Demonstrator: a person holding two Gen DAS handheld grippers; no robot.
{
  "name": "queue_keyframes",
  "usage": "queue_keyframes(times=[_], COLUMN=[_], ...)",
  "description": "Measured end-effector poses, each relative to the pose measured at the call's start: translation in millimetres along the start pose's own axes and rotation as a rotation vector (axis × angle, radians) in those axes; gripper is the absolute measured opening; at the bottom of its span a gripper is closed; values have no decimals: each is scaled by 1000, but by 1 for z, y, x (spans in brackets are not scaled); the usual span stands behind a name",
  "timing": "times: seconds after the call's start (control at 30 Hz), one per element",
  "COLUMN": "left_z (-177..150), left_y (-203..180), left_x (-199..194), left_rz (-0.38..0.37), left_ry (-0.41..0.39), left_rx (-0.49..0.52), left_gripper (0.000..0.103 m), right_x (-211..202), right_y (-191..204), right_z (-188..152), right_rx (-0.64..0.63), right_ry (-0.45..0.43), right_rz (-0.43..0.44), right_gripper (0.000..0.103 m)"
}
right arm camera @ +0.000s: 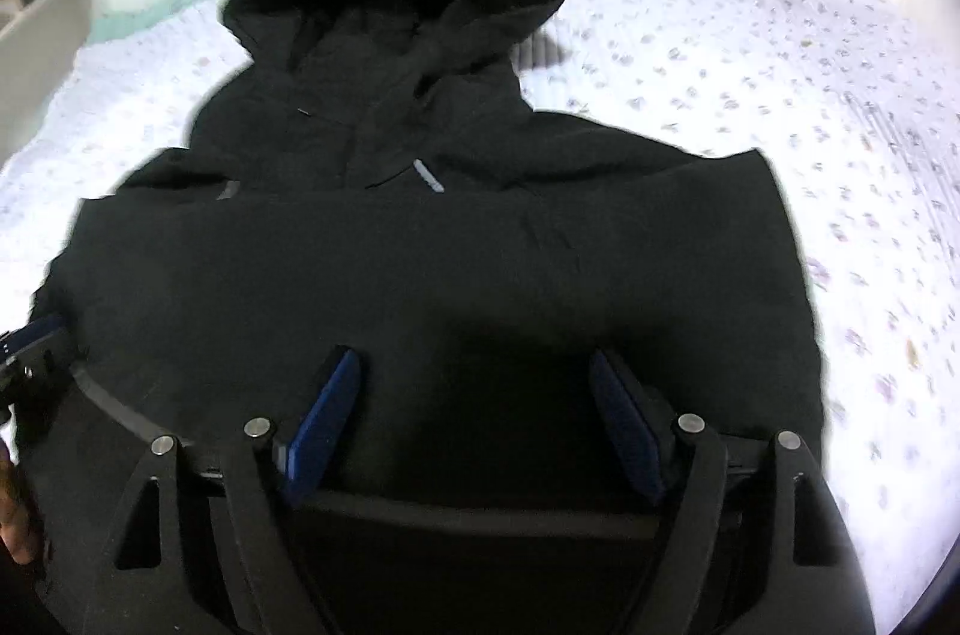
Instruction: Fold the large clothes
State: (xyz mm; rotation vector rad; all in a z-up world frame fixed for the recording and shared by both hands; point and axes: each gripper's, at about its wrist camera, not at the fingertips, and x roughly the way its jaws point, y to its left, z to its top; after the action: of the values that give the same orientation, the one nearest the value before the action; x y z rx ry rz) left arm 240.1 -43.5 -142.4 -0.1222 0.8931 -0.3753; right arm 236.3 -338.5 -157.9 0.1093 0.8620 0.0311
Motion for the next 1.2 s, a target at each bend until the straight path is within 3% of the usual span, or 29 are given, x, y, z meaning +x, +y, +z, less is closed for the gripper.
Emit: queue_keyframes(times=[0.07, 0.13, 0.2, 0.27, 0.37, 0.47, 0.6, 0.8, 0.9, 1.03, 1.2], left_z=[-8, -16, -23, -34, -44, -51, -53, -55, -56, -45, 11], left_y=[-1, 4, 12, 24, 16, 10, 16, 9, 6, 13, 2], left_x=[-26, -36, -24, 1, 7, 7, 1, -8, -21, -47, -86], left_rz=[-51, -46, 11, 30, 76, 120, 95, 119, 87, -1, -9], left_ry=[-62, -75, -27, 28, -13, -48, -75, -100, -139, -129, -138], left_rx=[-5, -31, -62, -84, -23, 15, -2, 22, 21, -33, -49], left_gripper=[72, 72, 72, 72, 72, 72, 72, 72, 72, 72, 72], right_x=[-27, -50, -52, -30, -19, -20, -23, -28, -38, -46, -67], right_y=[4, 3, -3, -17, -28, -27, -25, -27, -27, -30, -25], right_z=[-10, -26, -35, -50, -68, -73, -76, -80, -83, -80, -45], right_rx=[-35, -71, -70, -59, -50, -47, -44, -28, -23, 6, 15], right_ry=[-54, -96, -88, -18, -71, -115, -133, -147, -163, -143, -80], right_rz=[1, -57, -99, -139, -103, -124, -130, -126, -95, -60, -34], right_gripper=[80, 80, 80, 74, 73, 74, 75, 77, 80, 82, 79])
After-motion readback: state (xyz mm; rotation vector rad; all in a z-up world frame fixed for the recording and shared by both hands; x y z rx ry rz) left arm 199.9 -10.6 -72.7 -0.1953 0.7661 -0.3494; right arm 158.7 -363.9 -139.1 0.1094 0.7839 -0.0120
